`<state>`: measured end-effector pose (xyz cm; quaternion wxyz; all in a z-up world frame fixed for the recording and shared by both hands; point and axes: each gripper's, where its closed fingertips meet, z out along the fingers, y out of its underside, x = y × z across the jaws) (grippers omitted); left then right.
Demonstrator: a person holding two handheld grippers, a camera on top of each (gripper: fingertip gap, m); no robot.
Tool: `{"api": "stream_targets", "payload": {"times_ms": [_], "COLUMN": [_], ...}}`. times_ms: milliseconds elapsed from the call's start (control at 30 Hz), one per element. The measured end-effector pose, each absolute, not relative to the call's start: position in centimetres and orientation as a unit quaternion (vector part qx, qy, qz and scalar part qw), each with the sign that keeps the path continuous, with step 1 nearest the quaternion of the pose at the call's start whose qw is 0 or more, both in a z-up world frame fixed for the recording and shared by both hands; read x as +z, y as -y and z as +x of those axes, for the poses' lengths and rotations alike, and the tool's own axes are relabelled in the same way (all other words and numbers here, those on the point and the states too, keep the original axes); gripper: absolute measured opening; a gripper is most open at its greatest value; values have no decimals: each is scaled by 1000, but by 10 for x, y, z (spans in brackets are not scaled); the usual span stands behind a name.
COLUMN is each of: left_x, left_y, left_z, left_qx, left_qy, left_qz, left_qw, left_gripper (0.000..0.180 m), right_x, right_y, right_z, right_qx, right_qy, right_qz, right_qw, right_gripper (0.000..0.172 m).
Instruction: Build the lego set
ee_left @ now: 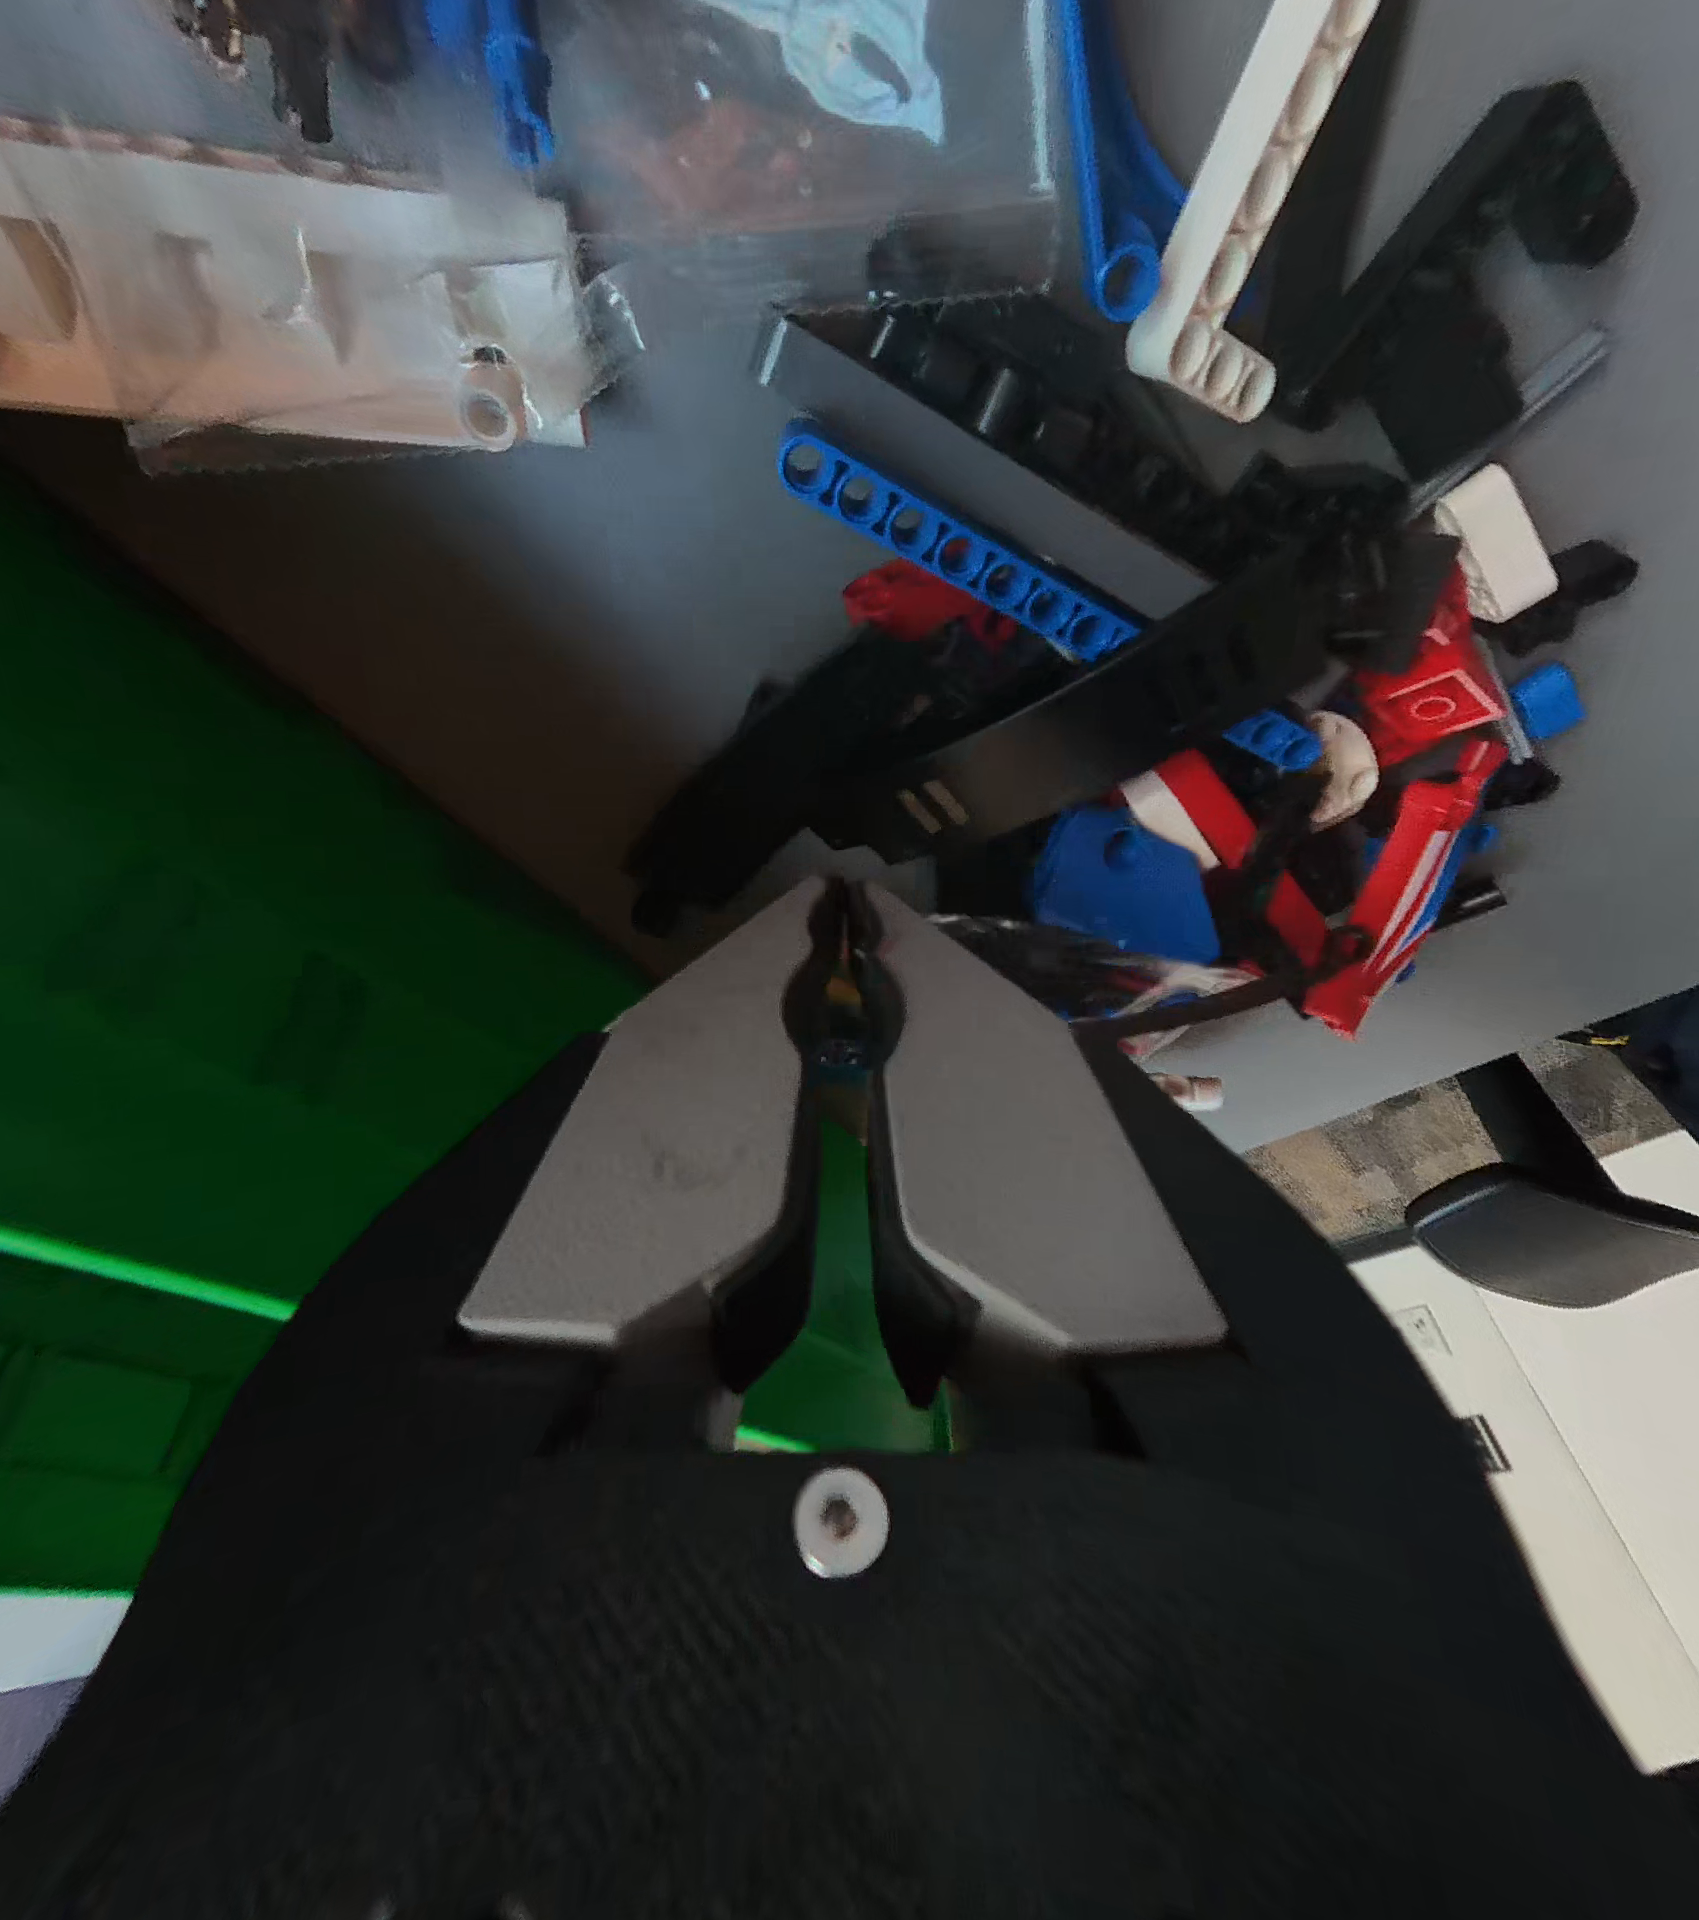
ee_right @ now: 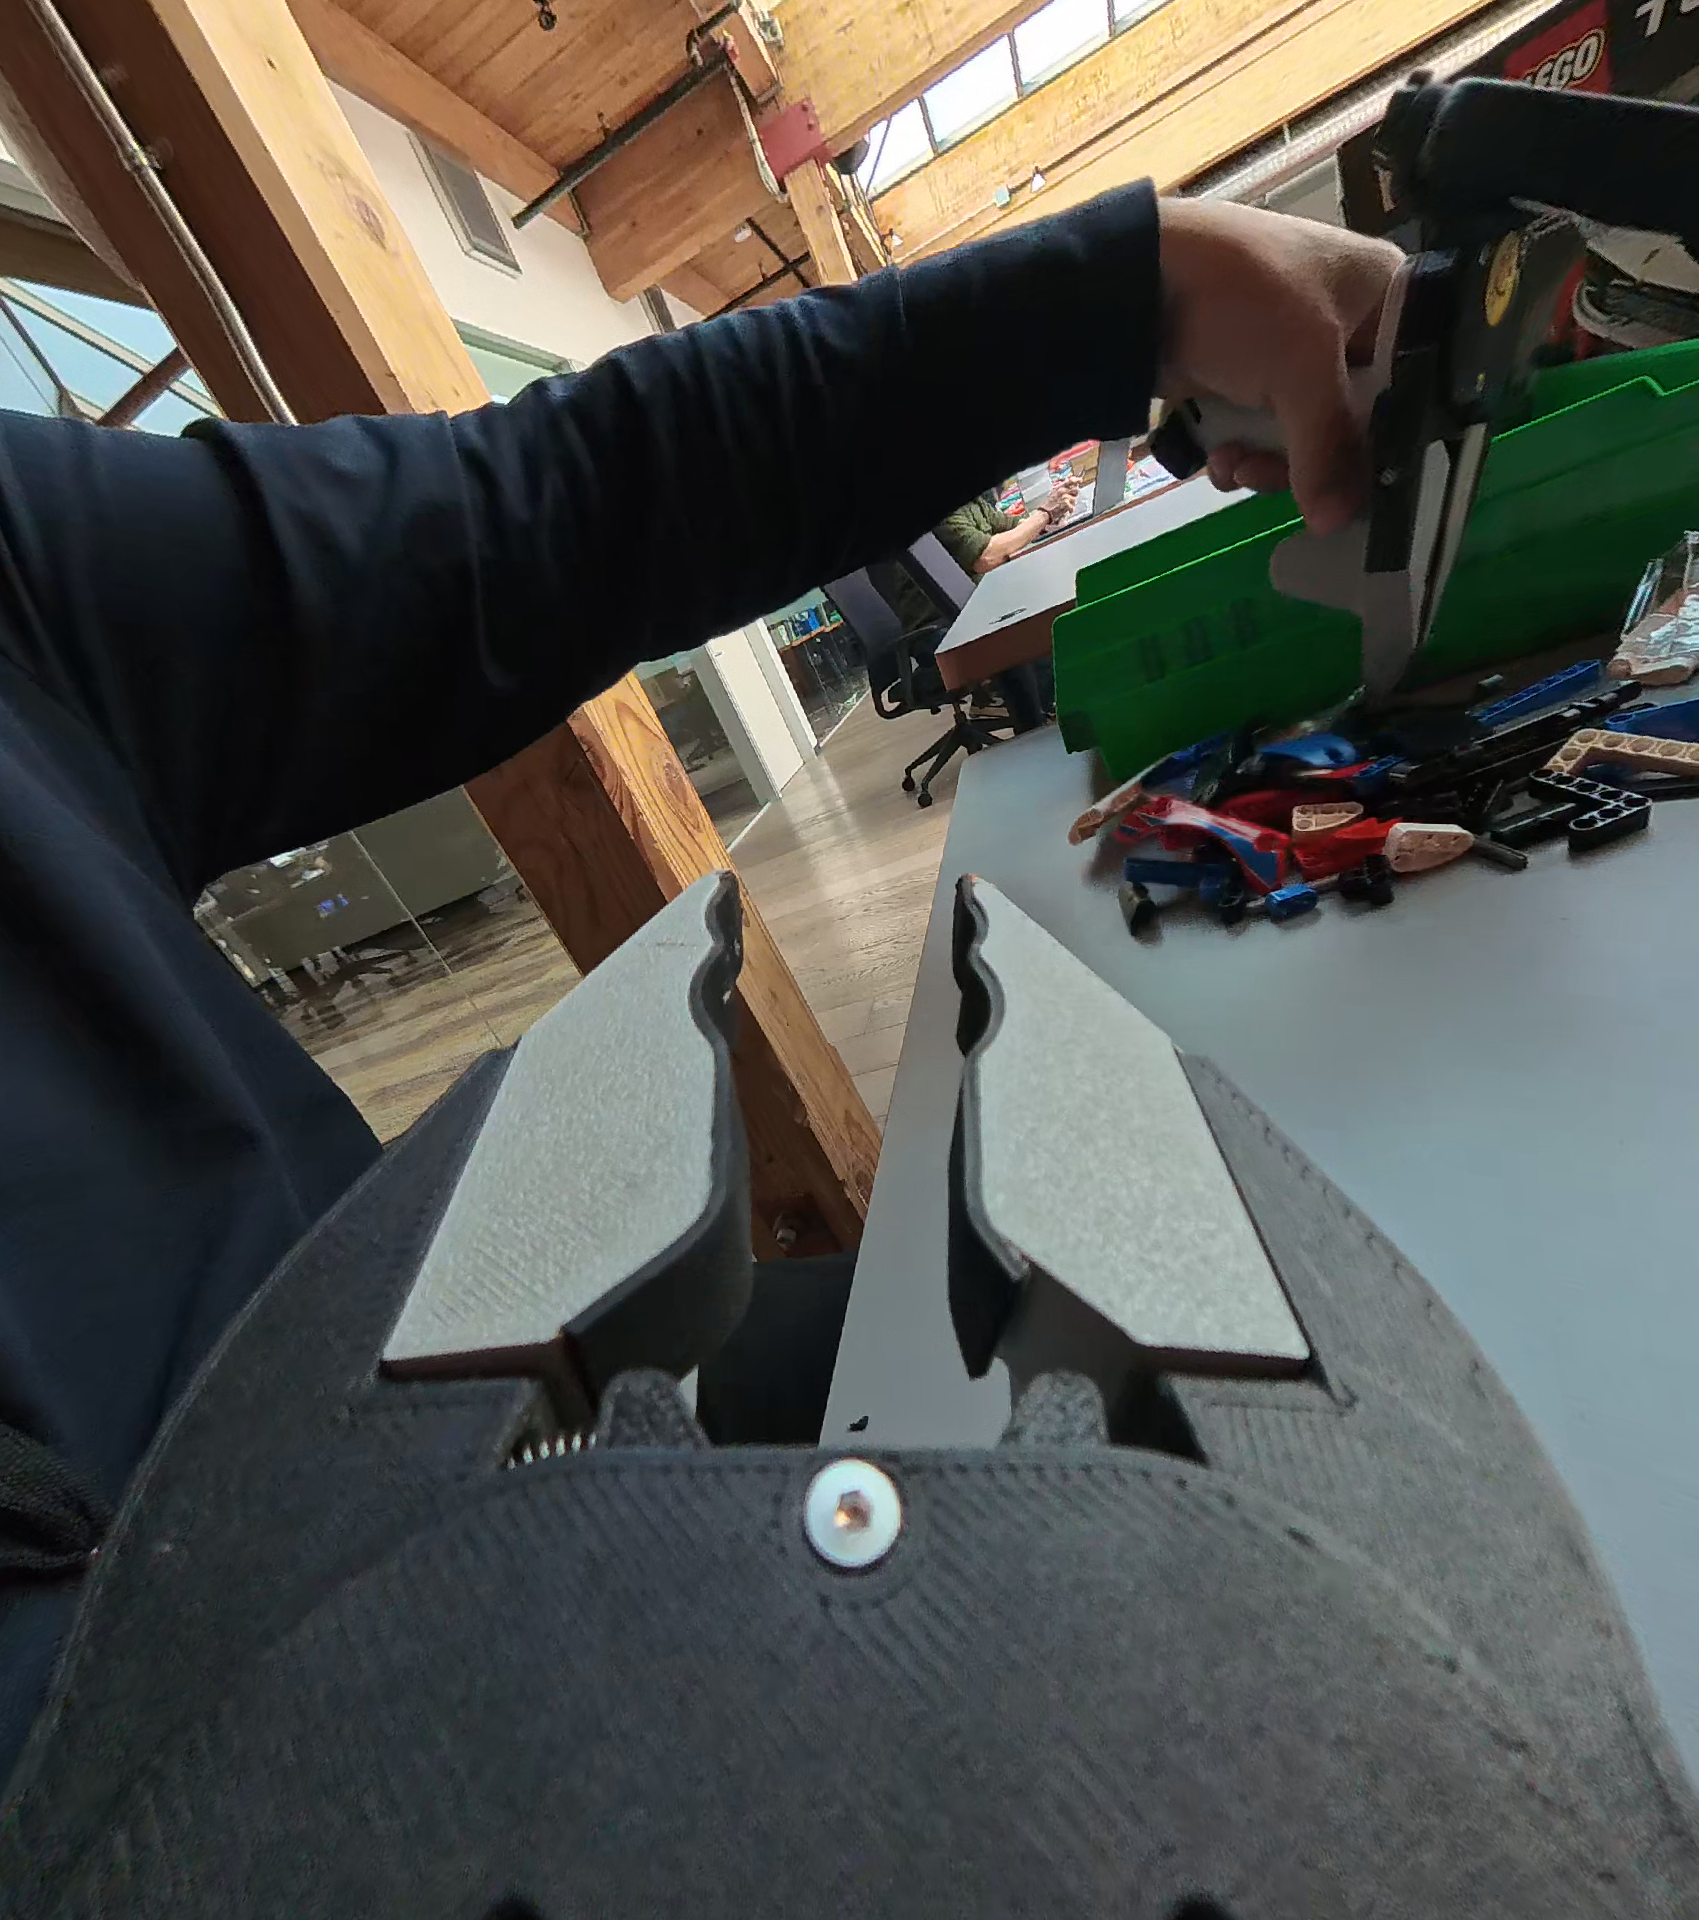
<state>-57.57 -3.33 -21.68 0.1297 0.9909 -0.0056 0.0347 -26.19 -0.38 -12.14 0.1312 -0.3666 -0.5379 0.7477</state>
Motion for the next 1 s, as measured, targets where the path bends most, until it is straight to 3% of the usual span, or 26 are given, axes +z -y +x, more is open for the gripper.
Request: {"api": "stream_targets", "payload": {"times_ms": [233, 433, 533, 633, 733, 833, 967, 1000], "left_x": [-204, -208, -210, -208, -208, -213, -226, -229], "left_y": [27, 40, 41, 49, 46, 49, 49, 51], "left_z": [-577, -567, -570, -561, -565, -573, -573, -572], "left_qx": [5, 24, 3, 10, 3, 6, 23, 26], "left_qy": [10, 18, 90, 208, 251, 247, 260, 264], "left_qz": [996, 995, 992, 973, 962, 958, 951, 949], "left_qw": [88, 90, 89, 101, 106, 143, 167, 173], "left_gripper": [0, 26, 29, 46, 35, 38, 26, 16], "right_x": [-122, -122, -122, -122, -123, -123, -122, -122], "right_y": [4, 6, 6, 6, 7, 6, 4, 4], "right_z": [-262, -262, -262, -262, -262, -262, -263, -263], "right_qx": [747, 744, 744, 744, 743, 744, 748, 749], "right_qy": [538, 543, 544, 544, 545, 544, 538, 537], "right_qz": [-368, -366, -366, -365, -365, -366, -368, -369], "right_qw": [131, 130, 132, 133, 130, 128, 123, 122], "right_gripper": [38, 38, 37, 37, 37, 37, 37, 37]}}
